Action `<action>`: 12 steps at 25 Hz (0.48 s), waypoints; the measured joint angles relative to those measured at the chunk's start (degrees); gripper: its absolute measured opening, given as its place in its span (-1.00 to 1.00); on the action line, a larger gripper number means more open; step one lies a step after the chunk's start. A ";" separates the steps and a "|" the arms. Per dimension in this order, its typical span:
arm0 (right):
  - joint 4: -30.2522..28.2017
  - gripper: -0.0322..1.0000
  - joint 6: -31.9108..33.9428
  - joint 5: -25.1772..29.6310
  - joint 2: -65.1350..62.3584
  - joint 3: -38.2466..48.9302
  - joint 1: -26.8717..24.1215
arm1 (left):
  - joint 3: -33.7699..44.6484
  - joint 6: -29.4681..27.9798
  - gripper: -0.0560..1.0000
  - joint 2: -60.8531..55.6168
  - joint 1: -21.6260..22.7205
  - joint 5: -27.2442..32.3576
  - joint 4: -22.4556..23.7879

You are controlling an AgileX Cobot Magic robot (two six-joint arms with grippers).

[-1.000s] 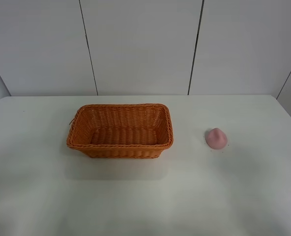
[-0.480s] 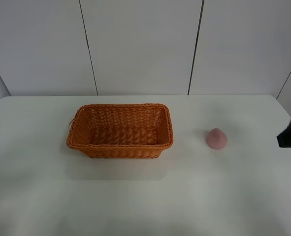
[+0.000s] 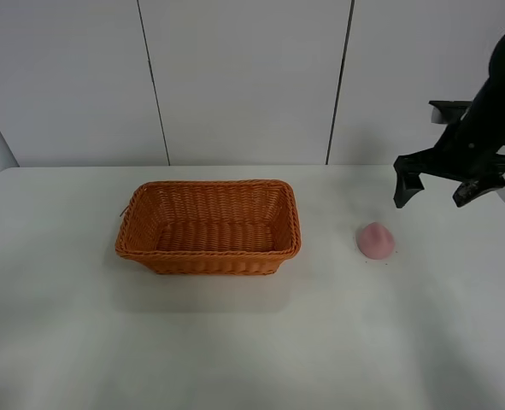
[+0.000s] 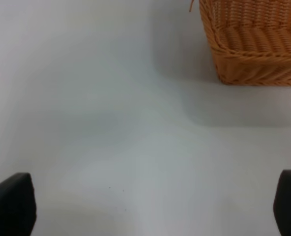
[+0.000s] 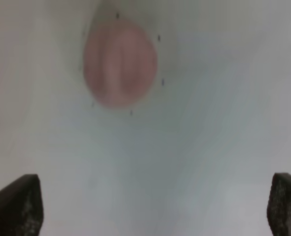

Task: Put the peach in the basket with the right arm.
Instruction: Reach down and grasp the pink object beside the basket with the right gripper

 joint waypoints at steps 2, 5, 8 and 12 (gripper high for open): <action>0.79 0.41 1.05 0.25 4.08 -3.41 0.54 | 0.00 0.00 0.99 0.00 0.00 0.00 0.00; 0.86 0.41 1.30 -0.49 8.38 -6.33 2.58 | 0.00 0.00 0.99 0.00 0.00 0.00 0.00; 0.32 0.41 1.30 -2.08 11.21 -6.76 4.33 | 0.00 0.00 0.99 0.00 0.00 0.00 0.00; -0.87 0.41 1.49 -5.19 14.36 -6.83 4.53 | 0.00 0.00 0.99 0.00 0.00 0.00 0.00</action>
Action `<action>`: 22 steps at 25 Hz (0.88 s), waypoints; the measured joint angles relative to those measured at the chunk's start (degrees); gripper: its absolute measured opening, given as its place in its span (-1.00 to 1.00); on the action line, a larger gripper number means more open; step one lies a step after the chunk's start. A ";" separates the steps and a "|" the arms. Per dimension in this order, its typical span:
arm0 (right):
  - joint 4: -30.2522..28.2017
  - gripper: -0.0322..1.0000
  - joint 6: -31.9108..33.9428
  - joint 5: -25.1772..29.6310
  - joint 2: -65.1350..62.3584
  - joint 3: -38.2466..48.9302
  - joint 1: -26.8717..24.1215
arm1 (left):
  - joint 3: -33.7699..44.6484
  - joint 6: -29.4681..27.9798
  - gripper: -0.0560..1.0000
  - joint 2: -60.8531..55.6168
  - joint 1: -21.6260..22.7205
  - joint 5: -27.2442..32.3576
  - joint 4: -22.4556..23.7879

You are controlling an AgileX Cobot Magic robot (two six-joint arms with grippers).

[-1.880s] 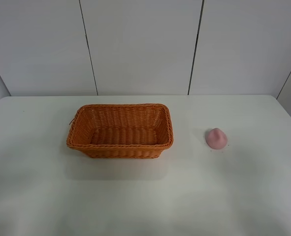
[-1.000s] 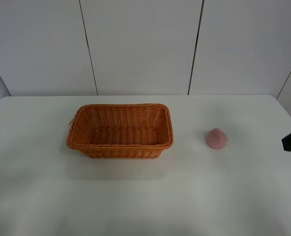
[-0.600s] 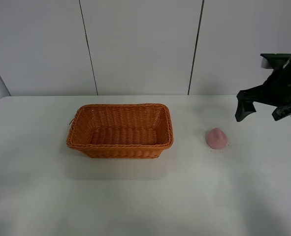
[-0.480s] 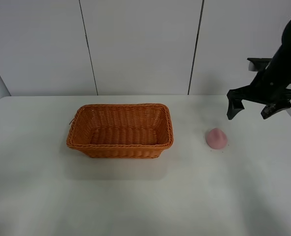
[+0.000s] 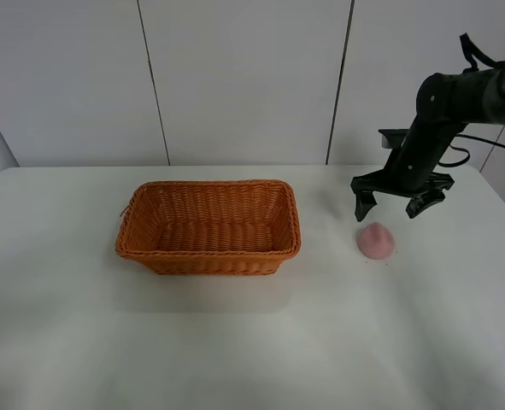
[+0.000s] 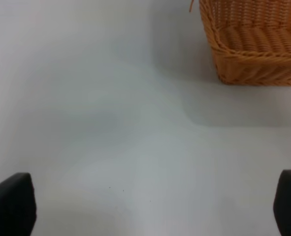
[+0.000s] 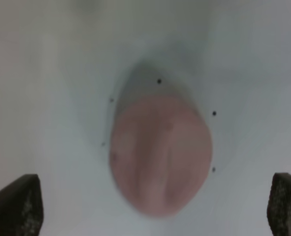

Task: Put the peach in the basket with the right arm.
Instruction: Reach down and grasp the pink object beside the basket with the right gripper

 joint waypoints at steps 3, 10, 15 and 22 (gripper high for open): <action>-1.23 0.41 0.09 -2.39 2.28 0.00 0.00 | 0.00 0.00 0.99 0.00 0.00 0.00 0.00; -1.38 0.41 0.92 -4.93 6.37 0.00 0.00 | 0.00 0.00 0.99 0.00 0.00 0.00 0.00; -1.38 0.41 0.92 -4.66 6.93 0.00 0.00 | 0.00 0.00 0.99 0.00 0.00 0.00 0.00; -1.20 0.36 1.09 -2.15 6.93 -0.04 0.00 | 0.00 0.00 0.99 0.00 0.00 0.00 0.00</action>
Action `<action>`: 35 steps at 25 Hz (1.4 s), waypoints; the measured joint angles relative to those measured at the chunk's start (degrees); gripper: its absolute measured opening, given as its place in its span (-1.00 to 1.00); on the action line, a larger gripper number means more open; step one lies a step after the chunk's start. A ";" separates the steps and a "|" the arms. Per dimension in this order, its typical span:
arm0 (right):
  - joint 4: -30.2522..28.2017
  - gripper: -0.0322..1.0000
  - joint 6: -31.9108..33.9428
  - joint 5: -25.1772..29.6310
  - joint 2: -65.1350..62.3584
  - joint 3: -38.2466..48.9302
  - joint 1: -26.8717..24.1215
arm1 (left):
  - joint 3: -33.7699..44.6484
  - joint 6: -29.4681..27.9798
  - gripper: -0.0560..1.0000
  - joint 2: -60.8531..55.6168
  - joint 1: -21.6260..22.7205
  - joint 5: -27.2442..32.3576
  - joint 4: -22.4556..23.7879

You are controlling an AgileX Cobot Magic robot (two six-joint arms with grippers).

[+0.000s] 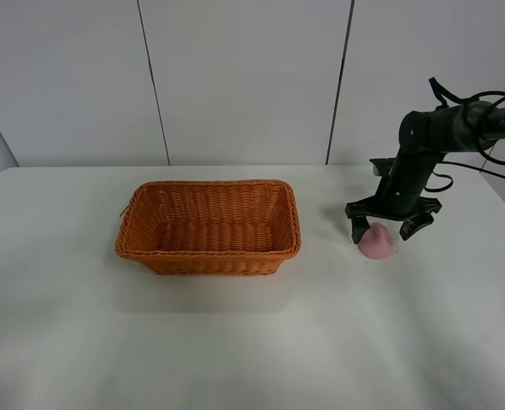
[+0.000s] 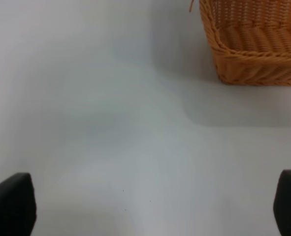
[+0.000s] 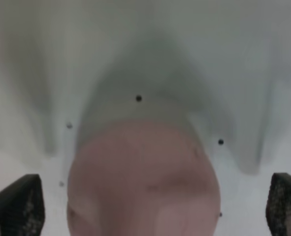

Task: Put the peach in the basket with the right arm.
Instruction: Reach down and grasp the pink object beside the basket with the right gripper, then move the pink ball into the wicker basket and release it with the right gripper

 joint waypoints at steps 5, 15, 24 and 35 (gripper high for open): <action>0.00 0.20 0.01 0.68 0.00 0.00 0.00 | 0.00 0.00 0.99 0.00 0.00 0.00 0.00; -1.13 -0.95 0.01 3.58 -0.68 -2.21 0.00 | 0.00 0.00 0.99 0.00 0.00 0.00 0.00; -2.57 -0.95 0.01 15.77 -6.87 -21.44 -0.05 | 0.00 0.00 0.99 0.00 0.00 0.00 0.00; -4.88 -0.95 0.69 16.61 -8.31 -29.64 4.62 | 0.00 0.00 0.99 0.00 0.00 0.00 0.00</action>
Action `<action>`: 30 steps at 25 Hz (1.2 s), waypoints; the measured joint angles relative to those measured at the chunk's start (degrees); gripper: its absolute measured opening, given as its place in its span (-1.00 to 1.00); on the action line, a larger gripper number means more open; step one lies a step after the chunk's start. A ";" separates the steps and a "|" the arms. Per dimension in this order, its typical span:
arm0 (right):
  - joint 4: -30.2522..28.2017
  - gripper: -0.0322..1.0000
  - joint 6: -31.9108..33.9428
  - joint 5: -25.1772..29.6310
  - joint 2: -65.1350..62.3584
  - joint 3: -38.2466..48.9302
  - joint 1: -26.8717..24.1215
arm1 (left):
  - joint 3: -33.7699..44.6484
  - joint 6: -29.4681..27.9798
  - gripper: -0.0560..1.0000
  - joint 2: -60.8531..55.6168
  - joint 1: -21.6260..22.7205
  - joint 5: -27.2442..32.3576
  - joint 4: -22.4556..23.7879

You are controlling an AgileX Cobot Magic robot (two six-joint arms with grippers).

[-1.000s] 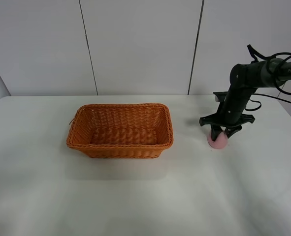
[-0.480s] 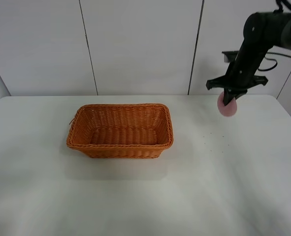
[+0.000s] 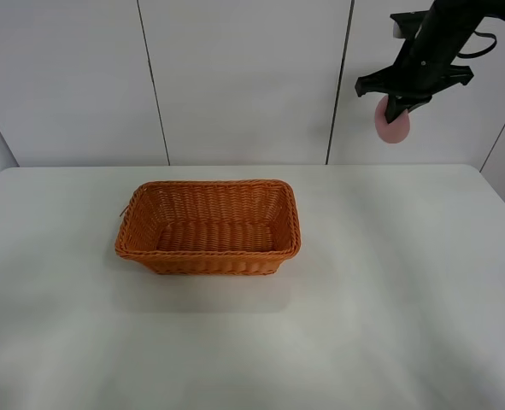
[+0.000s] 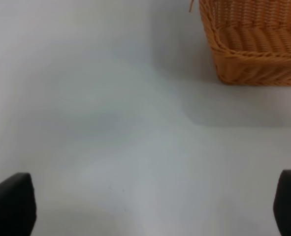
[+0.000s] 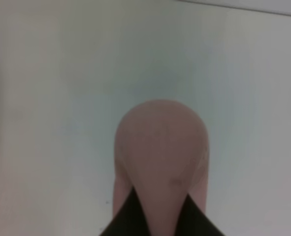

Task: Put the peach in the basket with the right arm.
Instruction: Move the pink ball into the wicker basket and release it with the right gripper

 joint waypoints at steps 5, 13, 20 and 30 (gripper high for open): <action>0.60 -0.95 0.50 0.00 0.00 -0.04 9.19 | 0.00 0.00 0.99 0.00 0.00 0.00 0.00; 0.85 -0.95 1.07 -0.90 2.48 -0.29 22.95 | 0.00 0.00 0.99 0.00 0.00 0.00 0.00; 0.80 -0.95 1.20 -12.57 11.58 -0.29 29.37 | 0.00 0.00 0.99 0.00 0.00 0.00 0.00; 0.43 0.17 1.25 -14.39 20.69 -0.29 29.68 | 0.00 0.00 0.99 0.00 0.00 0.00 0.00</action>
